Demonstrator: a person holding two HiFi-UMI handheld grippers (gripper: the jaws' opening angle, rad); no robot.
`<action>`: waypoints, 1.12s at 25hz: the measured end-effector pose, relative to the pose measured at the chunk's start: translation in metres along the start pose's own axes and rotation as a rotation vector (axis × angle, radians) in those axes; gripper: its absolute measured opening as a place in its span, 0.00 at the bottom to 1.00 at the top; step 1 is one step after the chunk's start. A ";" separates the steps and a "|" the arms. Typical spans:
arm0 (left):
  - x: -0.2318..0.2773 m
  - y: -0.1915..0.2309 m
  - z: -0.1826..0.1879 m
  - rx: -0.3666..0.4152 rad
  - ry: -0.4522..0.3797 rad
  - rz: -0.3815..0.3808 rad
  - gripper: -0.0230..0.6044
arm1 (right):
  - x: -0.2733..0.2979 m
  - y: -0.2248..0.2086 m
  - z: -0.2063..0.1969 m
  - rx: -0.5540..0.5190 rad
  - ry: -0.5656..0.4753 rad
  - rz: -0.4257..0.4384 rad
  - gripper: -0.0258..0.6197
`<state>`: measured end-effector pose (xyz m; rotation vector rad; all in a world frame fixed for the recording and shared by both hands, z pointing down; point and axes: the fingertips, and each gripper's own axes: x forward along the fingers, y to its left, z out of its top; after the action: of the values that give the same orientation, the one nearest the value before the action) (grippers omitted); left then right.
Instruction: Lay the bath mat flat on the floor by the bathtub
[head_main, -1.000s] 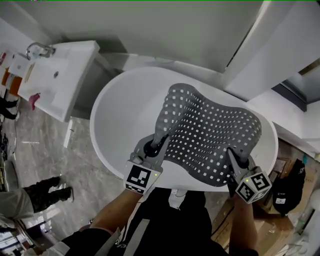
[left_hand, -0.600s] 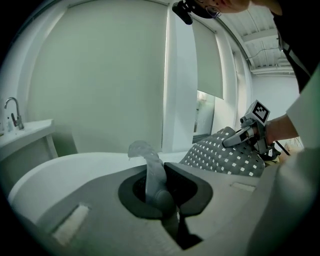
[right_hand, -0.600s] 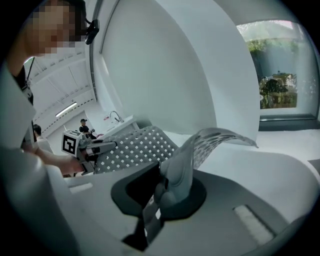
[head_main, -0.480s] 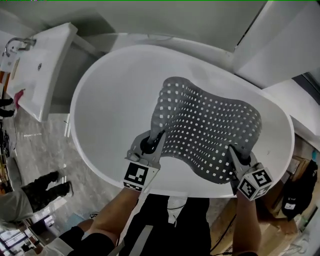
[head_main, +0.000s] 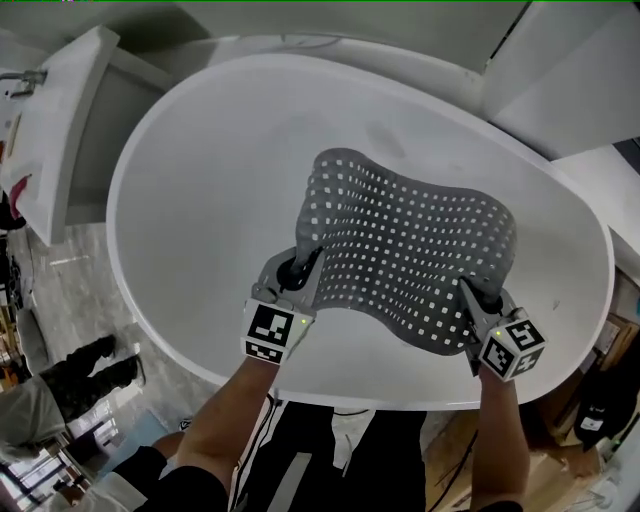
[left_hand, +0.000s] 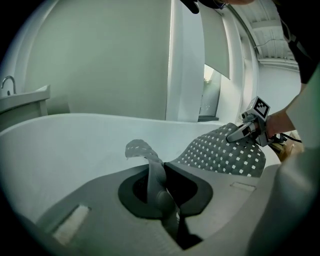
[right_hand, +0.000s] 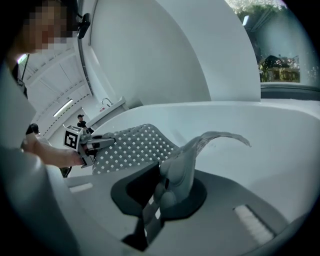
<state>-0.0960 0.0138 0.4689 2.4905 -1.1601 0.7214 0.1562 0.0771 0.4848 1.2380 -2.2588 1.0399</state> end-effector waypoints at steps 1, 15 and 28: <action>0.003 0.001 -0.007 -0.002 0.013 0.001 0.08 | 0.003 -0.004 -0.007 0.005 0.014 -0.001 0.08; 0.065 0.010 -0.075 0.032 0.133 -0.005 0.08 | 0.033 -0.076 -0.089 -0.011 0.151 -0.087 0.08; 0.108 0.023 -0.152 0.052 0.284 -0.013 0.08 | 0.063 -0.132 -0.158 0.010 0.225 -0.162 0.08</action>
<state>-0.1029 0.0021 0.6565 2.3355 -1.0326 1.0733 0.2264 0.1141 0.6846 1.2185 -1.9540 1.0719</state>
